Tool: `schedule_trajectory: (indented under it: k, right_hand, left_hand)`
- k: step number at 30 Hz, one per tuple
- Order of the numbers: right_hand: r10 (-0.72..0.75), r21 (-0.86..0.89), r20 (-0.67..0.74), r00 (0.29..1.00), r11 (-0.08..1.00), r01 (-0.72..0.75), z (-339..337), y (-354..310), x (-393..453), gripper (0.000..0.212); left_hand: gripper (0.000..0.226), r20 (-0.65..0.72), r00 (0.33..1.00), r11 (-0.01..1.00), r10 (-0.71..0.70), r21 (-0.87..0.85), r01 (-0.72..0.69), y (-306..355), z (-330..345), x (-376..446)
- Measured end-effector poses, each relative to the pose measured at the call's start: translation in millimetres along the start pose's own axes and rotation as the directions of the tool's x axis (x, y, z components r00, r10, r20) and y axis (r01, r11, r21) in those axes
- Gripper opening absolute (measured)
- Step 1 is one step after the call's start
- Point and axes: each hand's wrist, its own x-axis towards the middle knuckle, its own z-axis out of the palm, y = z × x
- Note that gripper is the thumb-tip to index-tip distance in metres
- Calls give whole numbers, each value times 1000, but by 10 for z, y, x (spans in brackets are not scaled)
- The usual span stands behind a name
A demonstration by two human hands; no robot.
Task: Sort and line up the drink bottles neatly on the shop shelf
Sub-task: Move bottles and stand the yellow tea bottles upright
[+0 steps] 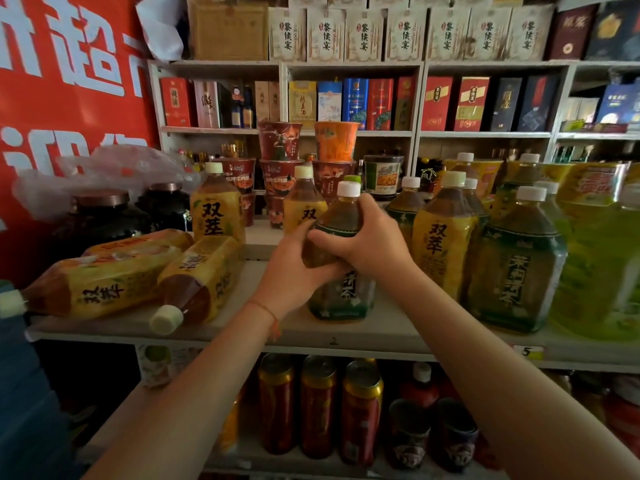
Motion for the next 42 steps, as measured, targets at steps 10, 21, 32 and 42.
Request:
schedule_trajectory:
  k: [10,21,32,42]
  right_hand:
    - [-280,-237,-417,865,952,194,48,228,4,76]
    - [-540,-204,282,793,774,599,956,-392,-143,43]
    - [-363,-322,676,641,637,701,1477,-785,126,99]
    - [-293,-131,293,910,930,342,1249,-750,4,79]
  left_hand:
    - [41,32,999,966,-28,259,19,276,155,42]
    - [42,-249,955,537,-160,790,296,155,-1182,-249]
    - [36,-236,963,979,-126,128,159,-383,-1620,-362]
    - [32,-227,945,857,-235,-508,91,-373,-1633,-60]
